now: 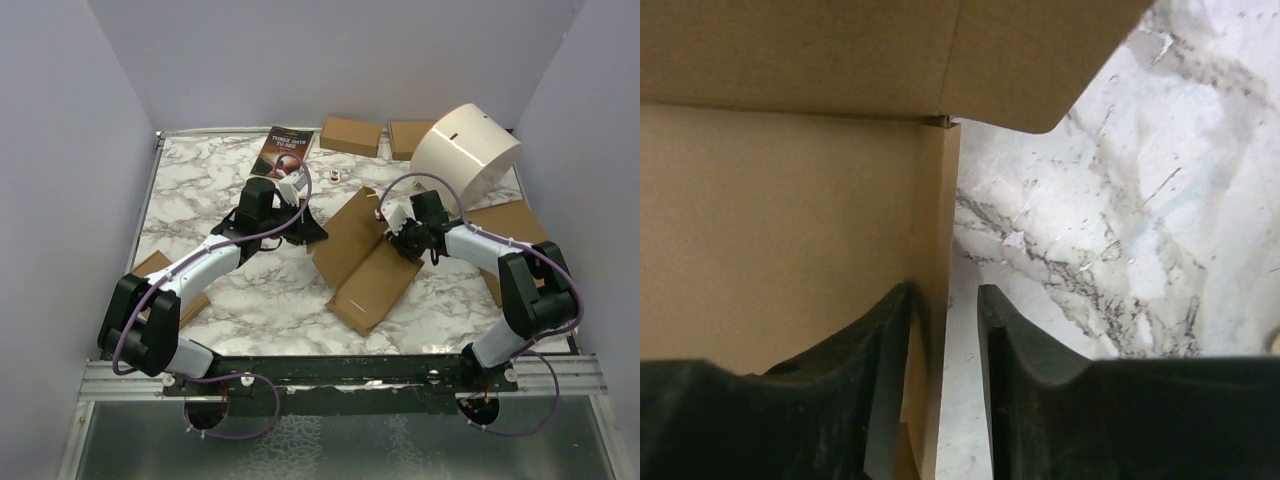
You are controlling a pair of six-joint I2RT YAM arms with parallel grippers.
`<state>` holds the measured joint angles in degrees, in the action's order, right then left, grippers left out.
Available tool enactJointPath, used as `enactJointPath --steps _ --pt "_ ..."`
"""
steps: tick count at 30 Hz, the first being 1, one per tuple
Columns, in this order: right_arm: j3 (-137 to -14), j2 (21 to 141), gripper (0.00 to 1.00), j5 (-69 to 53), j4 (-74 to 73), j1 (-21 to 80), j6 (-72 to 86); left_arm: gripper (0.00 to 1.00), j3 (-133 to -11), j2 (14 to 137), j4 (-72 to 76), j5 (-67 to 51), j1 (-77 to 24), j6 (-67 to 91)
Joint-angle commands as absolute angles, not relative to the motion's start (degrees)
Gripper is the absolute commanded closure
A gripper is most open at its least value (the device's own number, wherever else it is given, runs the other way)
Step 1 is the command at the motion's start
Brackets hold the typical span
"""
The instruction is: Fold the paper box
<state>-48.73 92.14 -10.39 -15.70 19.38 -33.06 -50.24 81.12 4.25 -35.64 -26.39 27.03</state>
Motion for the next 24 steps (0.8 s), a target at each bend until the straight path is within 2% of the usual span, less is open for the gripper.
enactJointPath --steps 1,7,12,14,17,22,24 --pt "-50.58 90.41 0.65 -14.94 -19.64 19.16 -31.18 1.00 -52.07 80.76 3.37 -36.15 -26.72 25.74" --pt "-51.00 91.02 0.66 -15.12 -18.69 19.16 -31.01 1.00 -52.55 80.84 3.07 -36.21 -26.72 25.60" --pt "-50.54 92.25 0.74 -12.94 -17.84 19.12 -31.49 1.00 -52.91 80.85 2.81 -36.30 -26.72 25.50" --pt "-49.99 92.16 0.80 -11.58 -17.31 19.13 -31.98 1.00 -53.00 80.72 2.57 -36.21 -26.73 25.34" --pt "-48.85 91.77 0.98 -8.25 -16.06 19.16 -32.87 1.00 -53.16 80.91 2.38 -36.21 -26.72 25.19" --pt "-47.63 92.25 0.99 -5.14 -15.24 19.34 -33.97 1.00 -53.86 81.51 2.33 -36.21 -26.72 25.17" --pt "-48.23 92.25 0.94 -6.65 -16.45 19.33 -33.58 1.00 -54.24 81.79 2.20 -36.21 -26.72 25.11"
